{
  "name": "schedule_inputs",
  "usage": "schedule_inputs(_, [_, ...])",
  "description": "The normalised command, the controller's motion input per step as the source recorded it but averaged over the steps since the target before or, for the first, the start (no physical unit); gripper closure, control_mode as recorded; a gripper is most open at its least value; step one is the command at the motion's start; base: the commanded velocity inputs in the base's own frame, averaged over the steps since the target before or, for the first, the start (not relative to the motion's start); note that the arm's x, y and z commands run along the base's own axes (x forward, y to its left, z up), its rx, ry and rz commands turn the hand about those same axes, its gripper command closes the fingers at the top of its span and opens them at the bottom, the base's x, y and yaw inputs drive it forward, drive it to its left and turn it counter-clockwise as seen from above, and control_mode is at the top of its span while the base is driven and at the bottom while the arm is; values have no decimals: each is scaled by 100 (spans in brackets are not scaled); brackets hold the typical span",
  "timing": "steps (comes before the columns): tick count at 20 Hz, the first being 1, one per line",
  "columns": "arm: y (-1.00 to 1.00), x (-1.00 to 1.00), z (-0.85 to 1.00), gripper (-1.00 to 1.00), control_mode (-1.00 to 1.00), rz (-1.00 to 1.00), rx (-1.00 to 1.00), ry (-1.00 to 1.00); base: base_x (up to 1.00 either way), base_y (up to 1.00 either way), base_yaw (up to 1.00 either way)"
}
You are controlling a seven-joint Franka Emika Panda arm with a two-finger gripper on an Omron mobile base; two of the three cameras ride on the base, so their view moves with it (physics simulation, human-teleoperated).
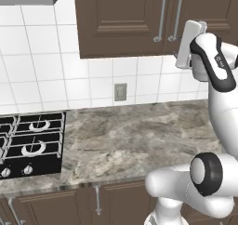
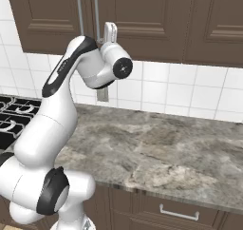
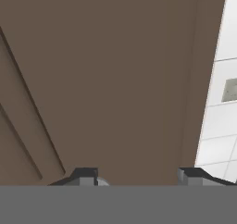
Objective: Pick the jar and candle from the dining table and place them in the open cabinet. Close the cabinet after placing the objects.
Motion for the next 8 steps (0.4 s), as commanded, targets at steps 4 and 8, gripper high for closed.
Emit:
schedule_inputs(4, [11,22,-7,-100,-100,0,0,0,0,0,0])
schedule_inputs(8, [15,31,-5,-100,-100,0,0,0,0,0,0])
